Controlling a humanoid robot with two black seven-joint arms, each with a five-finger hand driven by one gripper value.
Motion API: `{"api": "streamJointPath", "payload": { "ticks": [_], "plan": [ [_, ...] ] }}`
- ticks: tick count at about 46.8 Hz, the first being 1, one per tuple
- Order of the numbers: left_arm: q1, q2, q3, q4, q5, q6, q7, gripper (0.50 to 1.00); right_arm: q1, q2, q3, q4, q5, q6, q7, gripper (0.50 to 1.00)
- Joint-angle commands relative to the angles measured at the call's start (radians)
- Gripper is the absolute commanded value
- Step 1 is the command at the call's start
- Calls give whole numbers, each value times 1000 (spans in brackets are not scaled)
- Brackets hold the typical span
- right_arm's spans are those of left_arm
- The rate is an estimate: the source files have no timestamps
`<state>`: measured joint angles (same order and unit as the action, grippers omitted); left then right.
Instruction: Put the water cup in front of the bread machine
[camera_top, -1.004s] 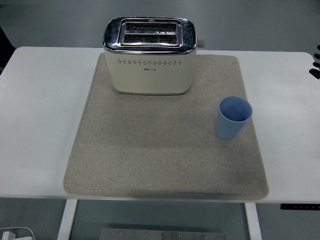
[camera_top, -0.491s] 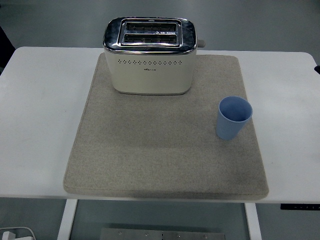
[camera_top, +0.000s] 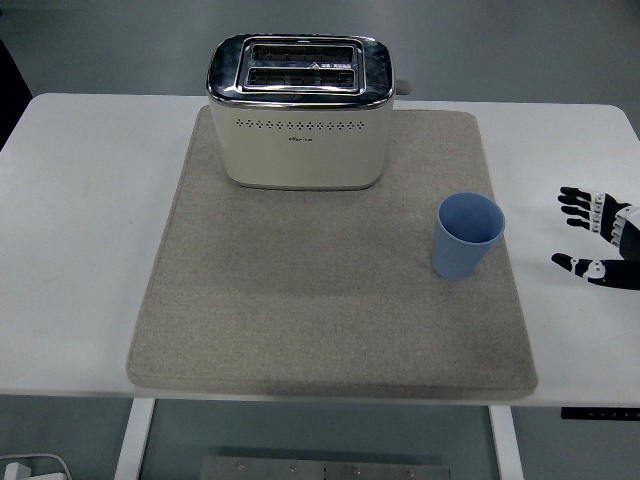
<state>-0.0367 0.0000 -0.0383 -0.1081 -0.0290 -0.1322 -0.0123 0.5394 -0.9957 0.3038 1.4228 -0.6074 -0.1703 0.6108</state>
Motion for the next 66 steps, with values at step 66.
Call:
{"api": "streamJointPath", "payload": {
  "ticks": [66],
  "plan": [
    [0,0,0,-1,0,-1,0,1000,40,315,-2,-116,-19,-6,0,909]
  ]
}}
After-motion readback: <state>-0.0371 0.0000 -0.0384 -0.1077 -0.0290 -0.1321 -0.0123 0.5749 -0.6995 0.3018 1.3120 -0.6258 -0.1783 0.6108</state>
